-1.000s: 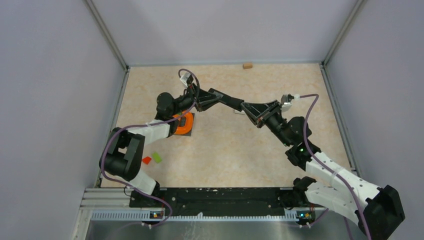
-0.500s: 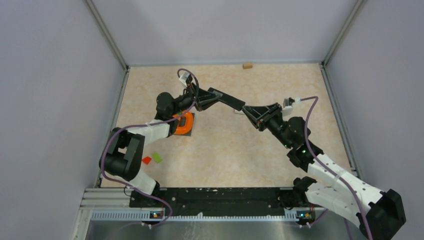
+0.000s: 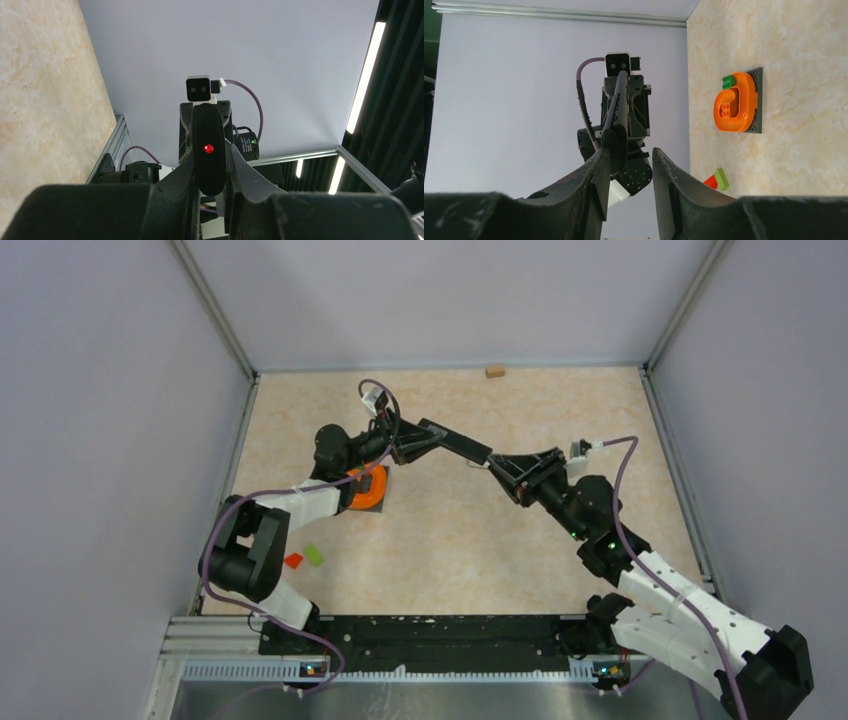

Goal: Load the batteries into the remote control
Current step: Load the battery cover into the remote control.

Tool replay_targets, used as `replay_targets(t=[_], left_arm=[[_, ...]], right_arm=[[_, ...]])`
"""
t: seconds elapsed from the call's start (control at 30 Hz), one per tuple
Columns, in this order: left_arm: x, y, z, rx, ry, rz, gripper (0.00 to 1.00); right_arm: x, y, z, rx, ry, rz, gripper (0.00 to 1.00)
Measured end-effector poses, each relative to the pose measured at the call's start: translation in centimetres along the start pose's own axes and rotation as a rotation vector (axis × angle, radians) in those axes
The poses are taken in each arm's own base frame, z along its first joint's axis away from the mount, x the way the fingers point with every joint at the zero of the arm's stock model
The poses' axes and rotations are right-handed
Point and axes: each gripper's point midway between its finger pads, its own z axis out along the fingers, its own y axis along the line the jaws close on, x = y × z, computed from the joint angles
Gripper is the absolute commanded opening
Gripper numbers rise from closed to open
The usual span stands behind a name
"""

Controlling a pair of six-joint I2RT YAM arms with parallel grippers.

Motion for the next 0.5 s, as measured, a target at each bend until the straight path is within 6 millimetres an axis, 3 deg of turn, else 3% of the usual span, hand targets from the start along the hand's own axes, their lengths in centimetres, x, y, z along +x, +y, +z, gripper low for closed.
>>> replay_targets(t=[0.33,0.5], left_arm=[[0.4,0.7,0.3,-0.015,0.015,-0.003,0.0],[0.3,1.4,0.3,-0.03,0.017,-0.015,0.0]], right_arm=[[-0.4,-0.7,-0.7,0.035,-0.022,-0.025,0.57],[-0.7,-0.9,-0.8,0.045,-0.036,-0.04,0.57]])
